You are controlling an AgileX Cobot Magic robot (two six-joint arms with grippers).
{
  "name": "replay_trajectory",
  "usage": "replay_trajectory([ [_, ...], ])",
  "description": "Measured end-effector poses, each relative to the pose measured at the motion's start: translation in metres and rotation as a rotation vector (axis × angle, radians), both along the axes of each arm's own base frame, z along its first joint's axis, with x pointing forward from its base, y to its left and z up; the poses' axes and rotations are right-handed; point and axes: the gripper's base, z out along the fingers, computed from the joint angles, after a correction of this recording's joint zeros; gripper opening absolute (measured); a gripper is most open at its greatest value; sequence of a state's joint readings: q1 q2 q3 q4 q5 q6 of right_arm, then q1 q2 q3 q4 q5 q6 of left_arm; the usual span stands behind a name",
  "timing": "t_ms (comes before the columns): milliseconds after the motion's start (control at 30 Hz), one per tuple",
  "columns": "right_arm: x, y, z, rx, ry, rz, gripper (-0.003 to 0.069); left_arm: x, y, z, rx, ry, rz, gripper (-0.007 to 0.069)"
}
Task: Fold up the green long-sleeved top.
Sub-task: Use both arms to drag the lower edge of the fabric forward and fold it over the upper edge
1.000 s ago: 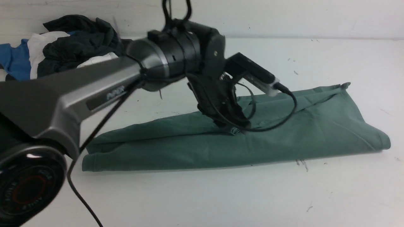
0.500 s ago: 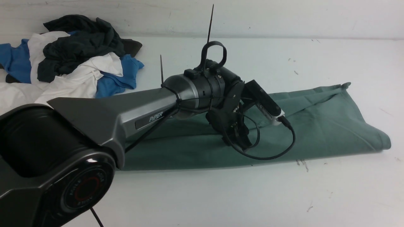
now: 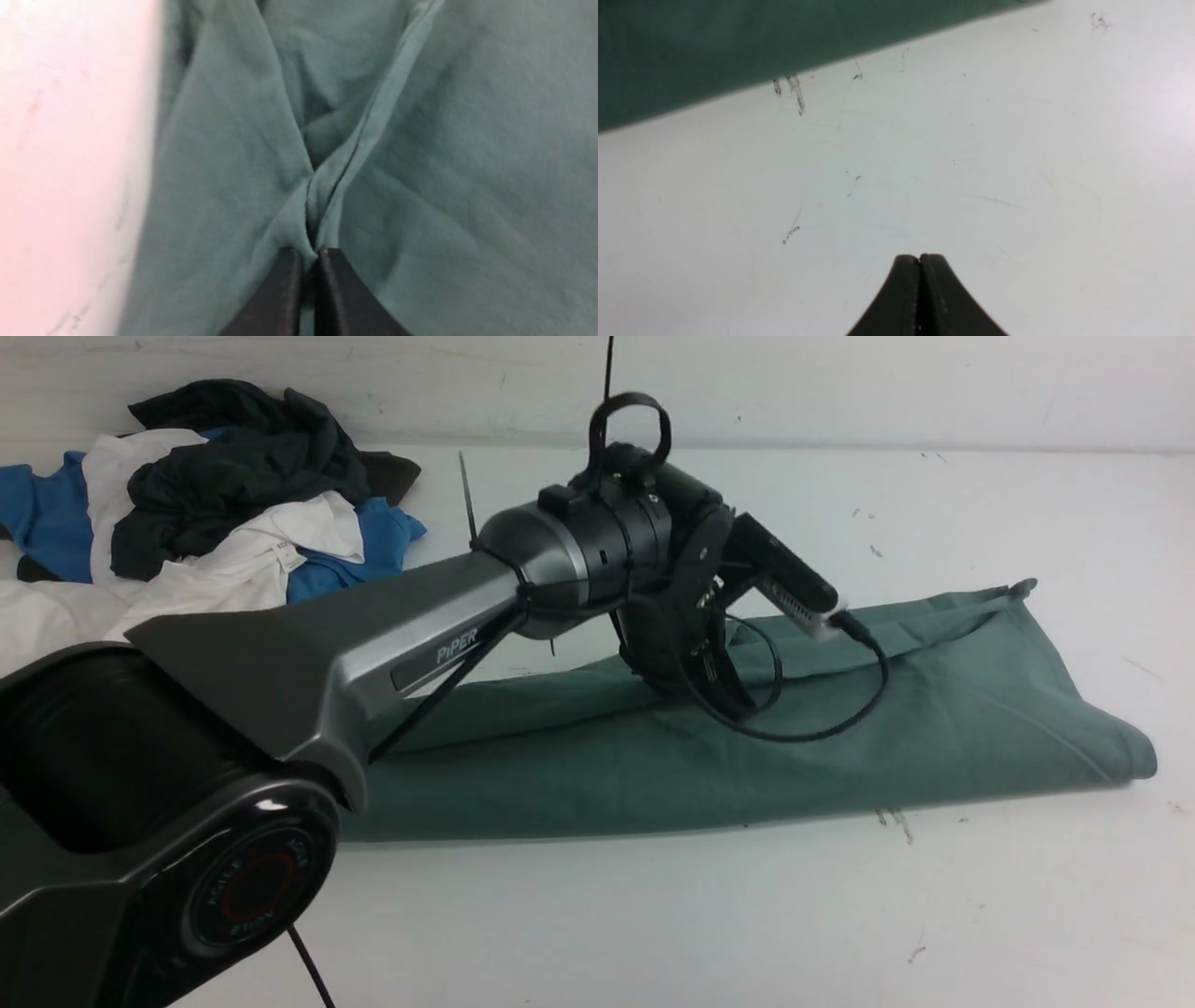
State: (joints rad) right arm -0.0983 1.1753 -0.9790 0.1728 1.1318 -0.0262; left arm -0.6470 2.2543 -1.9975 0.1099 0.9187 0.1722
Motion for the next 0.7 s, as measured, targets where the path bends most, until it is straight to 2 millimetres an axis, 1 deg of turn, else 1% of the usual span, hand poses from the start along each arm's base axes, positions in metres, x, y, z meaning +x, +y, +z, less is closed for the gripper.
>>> replay_trajectory([
  [100,0.0,0.0,0.0,0.0,0.001,0.001,-0.0014,0.011,0.009,0.01,-0.044,-0.014,0.035,0.0016],
  [133,0.0,0.0,0.0,-0.001,0.001,0.002,-0.0014,0.017,0.015,0.015,-0.066,-0.029,0.054,0.0016],
  [200,0.0,0.0,0.0,-0.001,0.001,0.003,-0.0014,0.026,0.023,0.019,-0.102,-0.053,0.084,0.0016],
  [233,0.0,0.0,0.0,-0.001,0.0,0.004,-0.0014,0.033,0.031,0.02,-0.127,-0.065,0.113,0.0016],
  [267,0.0,0.0,0.0,-0.001,0.0,0.003,-0.0014,0.034,0.031,0.021,-0.134,-0.071,0.117,0.0016],
  [333,0.0,0.0,0.0,-0.001,0.0,0.003,-0.0014,0.048,0.047,0.021,-0.186,-0.09,0.184,0.0017],
  [433,0.0,0.0,0.0,-0.003,0.0,0.007,-0.0014,0.057,0.057,0.015,-0.211,-0.084,0.24,0.0029],
  [533,0.0,0.0,0.0,-0.001,-0.001,0.009,-0.0014,0.063,0.064,0.003,-0.225,-0.061,0.296,0.0074],
  [567,0.0,0.0,0.0,-0.001,-0.001,0.009,-0.0014,0.063,0.063,0.002,-0.226,-0.059,0.298,0.0074],
  [600,0.0,0.0,0.0,-0.001,-0.002,0.009,-0.0014,0.066,0.065,-0.003,-0.233,-0.047,0.329,0.0122],
  [633,0.0,0.0,0.0,-0.001,-0.002,0.009,-0.0014,0.066,0.065,-0.003,-0.235,-0.047,0.332,0.0122],
  [667,0.0,0.0,0.0,-0.001,-0.003,0.009,-0.0014,0.067,0.068,-0.004,-0.244,-0.042,0.357,0.0168],
  [700,0.0,0.0,0.0,-0.001,-0.004,0.009,-0.0014,0.067,0.069,-0.004,-0.248,-0.04,0.366,0.0198],
])
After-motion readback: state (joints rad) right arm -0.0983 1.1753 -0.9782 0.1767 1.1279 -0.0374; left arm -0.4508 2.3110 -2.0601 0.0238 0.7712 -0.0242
